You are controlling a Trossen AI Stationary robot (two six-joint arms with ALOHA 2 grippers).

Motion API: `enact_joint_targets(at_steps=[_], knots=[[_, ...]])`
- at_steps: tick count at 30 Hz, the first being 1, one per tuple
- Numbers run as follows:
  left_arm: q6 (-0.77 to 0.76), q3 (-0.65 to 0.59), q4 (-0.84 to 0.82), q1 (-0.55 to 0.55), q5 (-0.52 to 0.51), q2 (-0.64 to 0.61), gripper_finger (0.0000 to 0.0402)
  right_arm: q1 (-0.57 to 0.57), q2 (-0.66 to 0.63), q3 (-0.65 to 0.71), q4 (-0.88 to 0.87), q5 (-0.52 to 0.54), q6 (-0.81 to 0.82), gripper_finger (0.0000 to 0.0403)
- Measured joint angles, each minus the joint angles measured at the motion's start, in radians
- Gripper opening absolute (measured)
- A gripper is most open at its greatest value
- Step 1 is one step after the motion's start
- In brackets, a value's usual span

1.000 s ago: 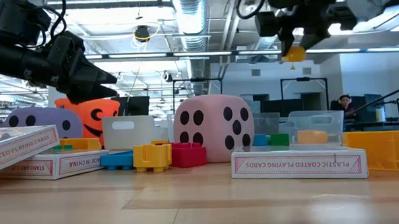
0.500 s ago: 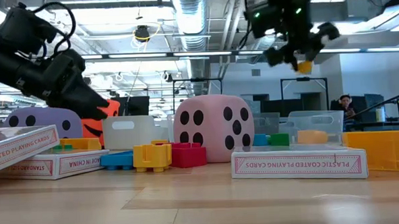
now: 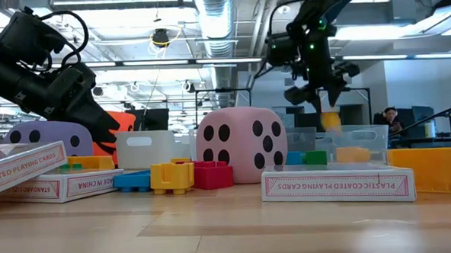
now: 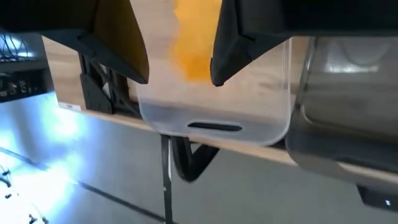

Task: Pick & Place Toys
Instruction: Put the big yellow game piece into the right transparent bin

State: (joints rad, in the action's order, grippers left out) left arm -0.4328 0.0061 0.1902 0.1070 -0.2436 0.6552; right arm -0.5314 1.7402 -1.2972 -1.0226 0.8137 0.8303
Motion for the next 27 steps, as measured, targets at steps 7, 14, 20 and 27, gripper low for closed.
enact_joint_targets(at_steps=[7, 14, 20, 27], knots=[[0.000, 0.000, 0.000, 0.000, 0.003, 0.000, 0.0301, 0.010, 0.012, 0.000, -0.017, -0.006, 0.005, 0.0157], [0.001, 0.000, 0.000, 0.000, 0.003, 0.000, 0.0301, 0.127, -0.031, 0.000, -0.058, 0.074, 0.000, 0.0188], [0.001, 0.000, 0.000, 0.000, 0.003, 0.000, 0.0301, 0.334, -0.127, 0.000, -0.059, 0.156, 0.010, 0.0232], [0.001, 0.000, 0.000, 0.000, 0.003, 0.000, 0.0301, 0.629, -0.197, 0.000, -0.073, 0.163, 0.140, 0.0250]])
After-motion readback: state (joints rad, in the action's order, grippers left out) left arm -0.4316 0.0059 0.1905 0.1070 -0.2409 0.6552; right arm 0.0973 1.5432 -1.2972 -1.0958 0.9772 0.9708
